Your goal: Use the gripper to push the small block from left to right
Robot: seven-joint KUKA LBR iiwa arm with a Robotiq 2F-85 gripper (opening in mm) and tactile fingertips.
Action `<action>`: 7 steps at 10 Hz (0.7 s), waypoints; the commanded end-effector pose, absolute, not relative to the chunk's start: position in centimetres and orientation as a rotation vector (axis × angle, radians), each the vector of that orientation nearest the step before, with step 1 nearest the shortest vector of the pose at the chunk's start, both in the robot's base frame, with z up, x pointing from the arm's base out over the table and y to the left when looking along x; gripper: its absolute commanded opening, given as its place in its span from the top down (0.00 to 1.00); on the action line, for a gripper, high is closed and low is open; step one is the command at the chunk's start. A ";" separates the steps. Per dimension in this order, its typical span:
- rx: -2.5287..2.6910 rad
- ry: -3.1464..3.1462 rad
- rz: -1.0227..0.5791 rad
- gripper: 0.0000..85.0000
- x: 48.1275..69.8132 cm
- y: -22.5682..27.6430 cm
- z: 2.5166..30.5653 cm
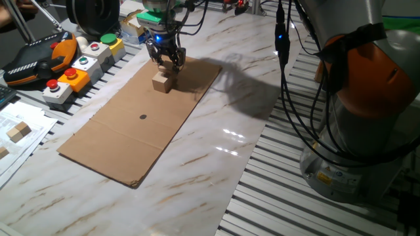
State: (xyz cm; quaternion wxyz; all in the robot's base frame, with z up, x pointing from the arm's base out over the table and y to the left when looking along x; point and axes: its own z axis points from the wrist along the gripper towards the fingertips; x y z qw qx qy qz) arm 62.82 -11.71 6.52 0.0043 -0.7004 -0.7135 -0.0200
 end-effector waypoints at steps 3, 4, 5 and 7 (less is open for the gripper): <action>-2.205 -2.230 -0.050 0.99 62.7 -10.9 6.7; -2.206 -2.231 -0.052 0.99 62.7 -10.6 6.6; -2.208 -2.229 -0.055 0.99 62.7 -10.3 6.5; -2.209 -2.227 -0.062 0.99 62.6 -9.6 6.3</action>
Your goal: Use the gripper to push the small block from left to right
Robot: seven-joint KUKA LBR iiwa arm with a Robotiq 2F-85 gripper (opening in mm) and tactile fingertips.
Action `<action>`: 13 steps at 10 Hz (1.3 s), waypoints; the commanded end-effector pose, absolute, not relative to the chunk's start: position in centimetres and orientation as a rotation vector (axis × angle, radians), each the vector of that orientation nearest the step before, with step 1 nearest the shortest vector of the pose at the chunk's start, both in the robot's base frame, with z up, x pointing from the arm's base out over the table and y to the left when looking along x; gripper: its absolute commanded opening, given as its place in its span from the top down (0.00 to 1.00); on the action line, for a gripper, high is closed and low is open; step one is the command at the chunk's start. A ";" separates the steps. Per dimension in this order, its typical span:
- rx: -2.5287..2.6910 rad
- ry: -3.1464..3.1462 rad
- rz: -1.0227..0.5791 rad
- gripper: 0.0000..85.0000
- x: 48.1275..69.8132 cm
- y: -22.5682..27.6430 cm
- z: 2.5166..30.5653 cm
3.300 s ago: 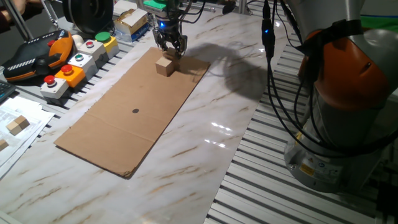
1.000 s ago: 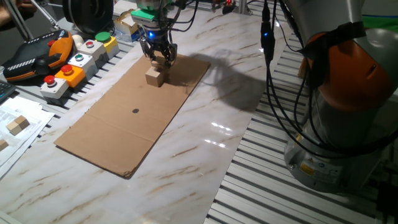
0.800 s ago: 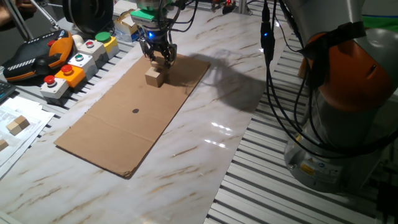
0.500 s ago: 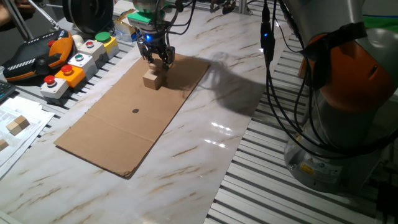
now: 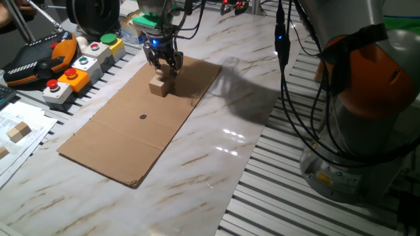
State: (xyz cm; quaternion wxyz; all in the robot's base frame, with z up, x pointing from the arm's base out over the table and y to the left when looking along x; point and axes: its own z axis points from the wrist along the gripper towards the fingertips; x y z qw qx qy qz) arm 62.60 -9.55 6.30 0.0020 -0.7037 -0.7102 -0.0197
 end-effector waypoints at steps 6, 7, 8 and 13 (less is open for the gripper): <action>-2.199 -2.237 -0.075 0.99 62.2 -8.1 5.9; -2.201 -2.235 -0.079 0.99 62.1 -7.9 5.8; -2.207 -2.227 -0.080 0.99 62.0 -7.8 5.7; -2.248 -2.166 -0.101 0.99 61.8 -7.3 5.5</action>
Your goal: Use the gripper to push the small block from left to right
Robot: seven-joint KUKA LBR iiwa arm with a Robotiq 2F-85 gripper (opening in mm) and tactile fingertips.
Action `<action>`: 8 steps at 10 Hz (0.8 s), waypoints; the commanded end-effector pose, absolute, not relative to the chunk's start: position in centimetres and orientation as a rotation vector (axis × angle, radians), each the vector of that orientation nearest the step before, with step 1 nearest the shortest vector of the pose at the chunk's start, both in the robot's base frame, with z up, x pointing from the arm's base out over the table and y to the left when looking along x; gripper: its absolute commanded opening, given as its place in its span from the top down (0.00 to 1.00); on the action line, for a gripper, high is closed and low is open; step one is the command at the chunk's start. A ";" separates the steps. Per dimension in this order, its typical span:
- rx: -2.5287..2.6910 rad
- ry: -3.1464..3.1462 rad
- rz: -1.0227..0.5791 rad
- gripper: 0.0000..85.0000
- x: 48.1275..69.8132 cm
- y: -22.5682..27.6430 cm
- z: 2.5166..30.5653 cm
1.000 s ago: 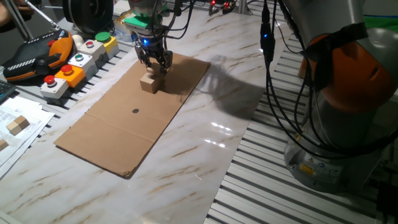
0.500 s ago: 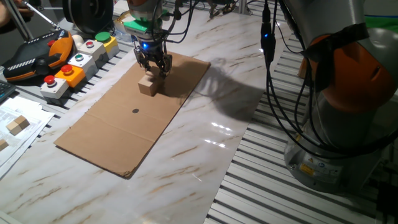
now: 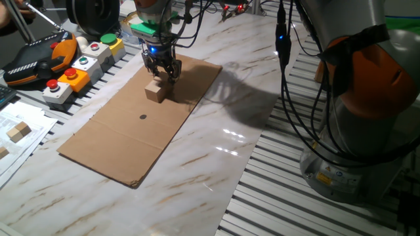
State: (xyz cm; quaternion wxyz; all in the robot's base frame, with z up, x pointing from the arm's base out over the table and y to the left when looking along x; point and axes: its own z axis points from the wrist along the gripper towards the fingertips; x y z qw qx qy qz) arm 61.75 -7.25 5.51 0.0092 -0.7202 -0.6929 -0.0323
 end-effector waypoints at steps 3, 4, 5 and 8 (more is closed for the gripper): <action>-2.263 -2.147 -0.106 0.99 61.6 -7.1 5.6; -2.262 -2.150 -0.108 0.99 61.6 -7.1 5.6; -2.262 -2.156 -0.108 0.99 61.6 -7.1 5.5; -2.299 -2.173 -0.034 0.99 61.6 -7.1 5.5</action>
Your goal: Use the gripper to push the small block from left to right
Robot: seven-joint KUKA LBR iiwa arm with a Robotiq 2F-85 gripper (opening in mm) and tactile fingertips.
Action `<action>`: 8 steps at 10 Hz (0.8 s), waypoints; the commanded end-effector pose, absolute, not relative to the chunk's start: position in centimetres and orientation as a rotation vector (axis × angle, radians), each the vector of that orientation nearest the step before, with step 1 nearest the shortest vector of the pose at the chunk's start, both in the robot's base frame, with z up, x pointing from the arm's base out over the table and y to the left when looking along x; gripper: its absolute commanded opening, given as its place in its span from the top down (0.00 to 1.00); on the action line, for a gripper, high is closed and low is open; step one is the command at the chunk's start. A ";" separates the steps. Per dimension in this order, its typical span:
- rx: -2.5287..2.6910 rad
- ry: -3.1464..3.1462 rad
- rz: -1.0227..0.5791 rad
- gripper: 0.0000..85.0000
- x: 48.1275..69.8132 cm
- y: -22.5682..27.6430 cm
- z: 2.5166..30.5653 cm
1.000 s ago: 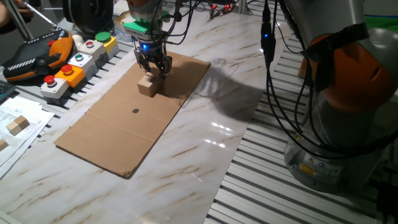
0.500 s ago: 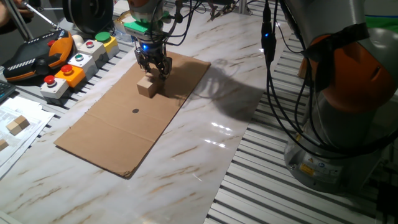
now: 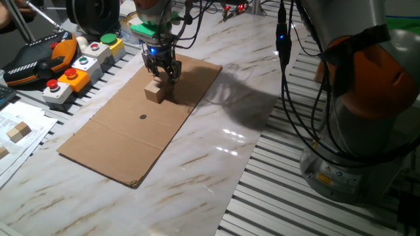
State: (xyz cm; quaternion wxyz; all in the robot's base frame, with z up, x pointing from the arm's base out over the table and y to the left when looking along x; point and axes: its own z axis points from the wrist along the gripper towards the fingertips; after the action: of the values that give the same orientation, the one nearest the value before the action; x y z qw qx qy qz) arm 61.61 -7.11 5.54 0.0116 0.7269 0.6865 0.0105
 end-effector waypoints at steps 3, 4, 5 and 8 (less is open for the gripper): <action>2.321 2.086 0.036 0.99 61.6 -7.1 5.5; 2.325 2.070 0.018 0.99 61.6 -7.1 5.5; 2.317 2.060 0.021 0.99 61.6 -7.1 5.5; 2.361 2.050 0.055 0.99 61.6 -7.2 5.6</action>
State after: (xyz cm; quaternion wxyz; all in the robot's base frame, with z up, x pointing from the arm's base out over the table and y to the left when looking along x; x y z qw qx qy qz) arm 61.61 -7.16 5.62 0.0062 0.7547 0.6557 0.0179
